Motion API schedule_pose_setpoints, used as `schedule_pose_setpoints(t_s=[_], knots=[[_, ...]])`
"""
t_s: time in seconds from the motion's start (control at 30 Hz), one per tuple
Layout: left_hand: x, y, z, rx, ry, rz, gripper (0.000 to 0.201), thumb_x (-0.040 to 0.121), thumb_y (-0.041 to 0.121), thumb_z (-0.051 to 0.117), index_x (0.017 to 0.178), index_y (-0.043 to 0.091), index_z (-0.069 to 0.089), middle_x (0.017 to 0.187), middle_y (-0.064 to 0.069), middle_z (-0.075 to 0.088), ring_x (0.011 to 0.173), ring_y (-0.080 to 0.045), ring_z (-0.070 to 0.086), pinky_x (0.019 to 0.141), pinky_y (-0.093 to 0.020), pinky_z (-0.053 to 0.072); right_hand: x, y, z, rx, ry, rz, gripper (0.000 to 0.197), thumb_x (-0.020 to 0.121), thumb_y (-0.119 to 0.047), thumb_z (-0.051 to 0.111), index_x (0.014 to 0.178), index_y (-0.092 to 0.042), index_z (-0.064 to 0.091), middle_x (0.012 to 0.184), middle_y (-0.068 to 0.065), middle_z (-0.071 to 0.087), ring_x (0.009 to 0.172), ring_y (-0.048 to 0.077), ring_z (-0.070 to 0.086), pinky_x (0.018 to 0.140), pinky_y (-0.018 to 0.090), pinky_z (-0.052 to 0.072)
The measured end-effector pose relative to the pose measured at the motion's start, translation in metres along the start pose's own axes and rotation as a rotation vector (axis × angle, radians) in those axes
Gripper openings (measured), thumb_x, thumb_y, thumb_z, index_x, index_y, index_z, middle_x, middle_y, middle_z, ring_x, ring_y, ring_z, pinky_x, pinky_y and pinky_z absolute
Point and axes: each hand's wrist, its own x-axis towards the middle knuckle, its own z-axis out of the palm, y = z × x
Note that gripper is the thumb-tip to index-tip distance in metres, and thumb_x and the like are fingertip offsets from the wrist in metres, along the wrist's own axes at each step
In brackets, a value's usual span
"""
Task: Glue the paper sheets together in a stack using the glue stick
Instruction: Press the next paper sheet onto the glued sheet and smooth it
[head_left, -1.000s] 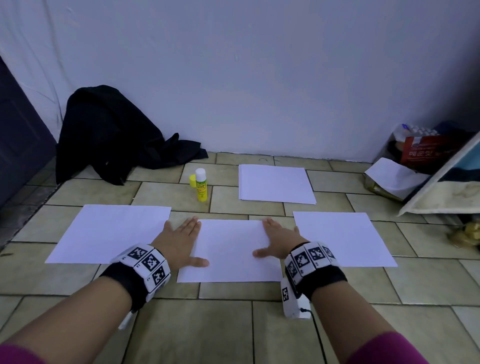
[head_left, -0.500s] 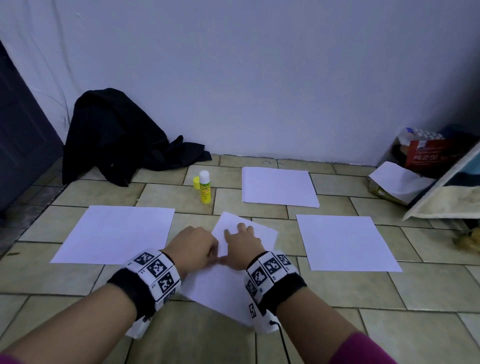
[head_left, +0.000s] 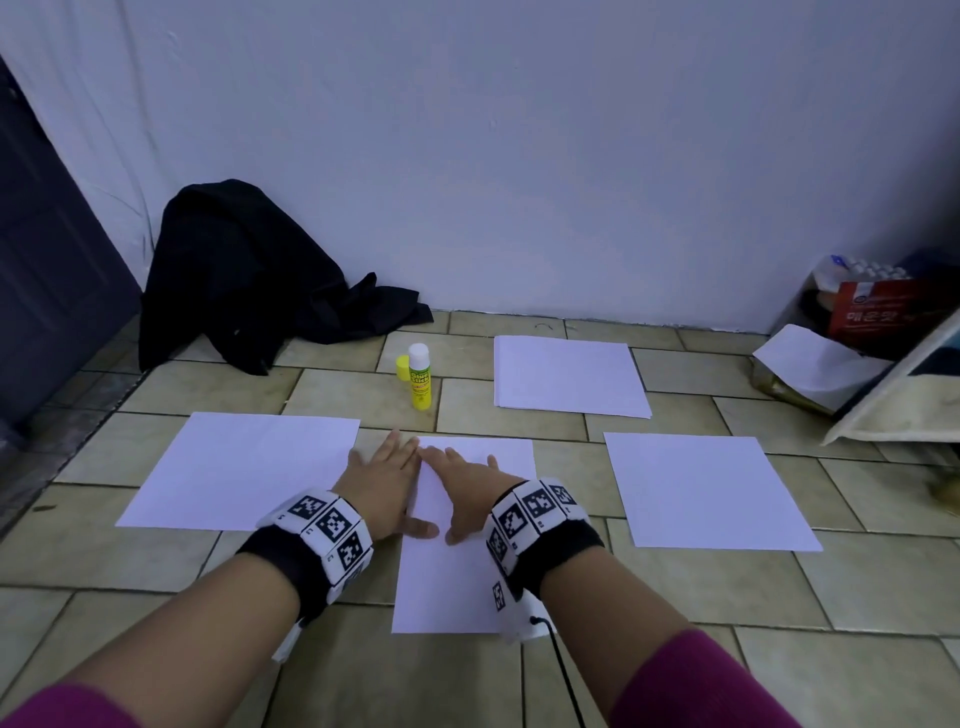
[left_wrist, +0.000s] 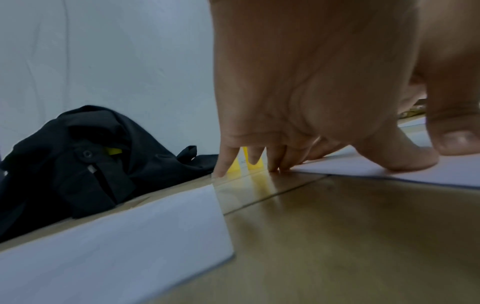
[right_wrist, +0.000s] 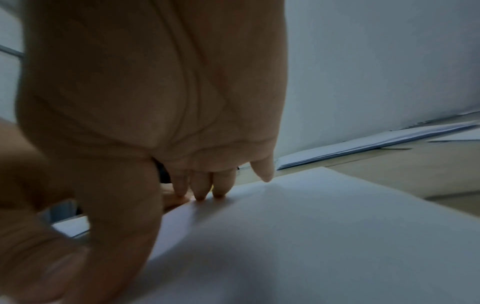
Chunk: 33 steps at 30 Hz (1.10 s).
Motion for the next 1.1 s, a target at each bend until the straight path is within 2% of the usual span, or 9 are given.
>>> schedule_pose_setpoints(t_s=[0.27, 0.37, 0.43, 0.5, 0.57, 0.67, 0.77, 0.87, 1.1], knots=[[0.002, 0.001, -0.003, 0.075, 0.017, -0.007, 0.107, 0.083, 0.069, 0.05, 0.153, 0.008, -0.004, 0.161, -0.003, -0.009, 0.148, -0.019, -0.012, 0.118, -0.051, 0.01, -0.027, 0.06, -0.001, 0.169, 0.058, 0.236, 0.098, 0.082, -0.056, 0.064, 0.154, -0.024, 0.006, 0.161, -0.008, 0.008, 0.145, 0.021, 0.021, 0.116, 0.052, -0.004], [0.0, -0.002, -0.004, 0.007, 0.007, 0.009, 0.112, 0.079, 0.072, 0.053, 0.153, 0.009, -0.003, 0.162, -0.001, -0.008, 0.148, -0.018, -0.009, 0.117, -0.05, 0.01, -0.032, 0.059, -0.001, 0.144, 0.076, 0.256, 0.11, 0.072, -0.06, 0.071, 0.153, -0.019, 0.009, 0.16, -0.003, 0.012, 0.146, 0.02, 0.019, 0.117, 0.053, -0.005], [-0.003, -0.005, -0.009, -0.033, 0.002, 0.006, 0.106, 0.08, 0.073, 0.05, 0.154, 0.012, 0.004, 0.162, 0.001, -0.001, 0.149, -0.018, -0.001, 0.116, -0.048, 0.014, -0.028, 0.048, 0.003, 0.01, 0.108, 0.31, 0.115, 0.065, -0.06, 0.077, 0.151, -0.016, 0.014, 0.157, 0.007, 0.016, 0.145, 0.025, 0.016, 0.117, 0.054, 0.006], [-0.008, -0.004, -0.015, 0.014, 0.032, -0.011, 0.092, 0.082, 0.073, 0.047, 0.148, 0.012, 0.027, 0.156, -0.004, 0.024, 0.142, -0.022, 0.022, 0.111, -0.044, 0.024, -0.028, 0.036, 0.007, -0.14, 0.144, 0.395, 0.105, 0.065, -0.057, 0.078, 0.145, -0.016, 0.025, 0.148, 0.014, 0.021, 0.139, 0.032, 0.017, 0.108, 0.05, 0.028], [-0.012, 0.001, -0.022, 0.139, 0.129, -0.003, 0.067, 0.087, 0.068, 0.045, 0.127, 0.014, 0.05, 0.133, -0.004, 0.05, 0.124, -0.022, 0.041, 0.101, -0.038, 0.031, -0.027, 0.029, 0.008, -0.198, 0.169, 0.393, 0.08, 0.077, -0.04, 0.075, 0.14, -0.016, 0.032, 0.143, 0.014, 0.023, 0.134, 0.032, 0.02, 0.099, 0.045, 0.036], [-0.014, 0.008, -0.024, 0.089, 0.227, 0.114, 0.044, 0.094, 0.044, 0.05, 0.131, 0.02, 0.05, 0.135, 0.0, 0.048, 0.126, -0.019, 0.04, 0.099, -0.034, 0.032, -0.022, 0.022, 0.014, -0.143, 0.116, 0.239, 0.066, 0.089, -0.013, 0.058, 0.146, -0.018, 0.024, 0.147, 0.015, 0.018, 0.137, 0.033, 0.016, 0.1, 0.047, 0.039], [-0.011, 0.011, -0.014, -0.006, 0.168, 0.199, 0.062, 0.092, 0.038, 0.056, 0.146, 0.022, 0.03, 0.147, 0.002, 0.035, 0.133, -0.018, 0.033, 0.102, -0.034, 0.034, -0.018, 0.02, 0.02, -0.096, 0.043, 0.117, 0.079, 0.09, -0.011, 0.053, 0.153, -0.024, 0.006, 0.155, 0.014, 0.003, 0.145, 0.03, 0.002, 0.111, 0.052, 0.026], [-0.012, 0.014, -0.009, 0.052, 0.169, 0.135, 0.061, 0.089, 0.046, 0.057, 0.139, 0.016, 0.036, 0.135, -0.002, 0.04, 0.124, -0.02, 0.039, 0.092, -0.033, 0.038, -0.021, 0.034, 0.021, -0.061, -0.034, 0.065, 0.074, 0.097, -0.014, 0.041, 0.153, -0.024, -0.007, 0.159, 0.005, -0.017, 0.147, 0.022, -0.013, 0.118, 0.051, 0.003], [-0.014, 0.023, -0.012, 0.122, 0.146, 0.073, 0.061, 0.089, 0.049, 0.058, 0.132, 0.01, 0.039, 0.13, -0.006, 0.04, 0.116, -0.024, 0.045, 0.081, -0.031, 0.038, -0.054, 0.091, 0.028, -0.058, -0.056, 0.201, 0.093, 0.092, -0.055, 0.048, 0.151, -0.02, -0.016, 0.157, -0.004, -0.024, 0.146, 0.013, -0.015, 0.116, 0.054, -0.003]])
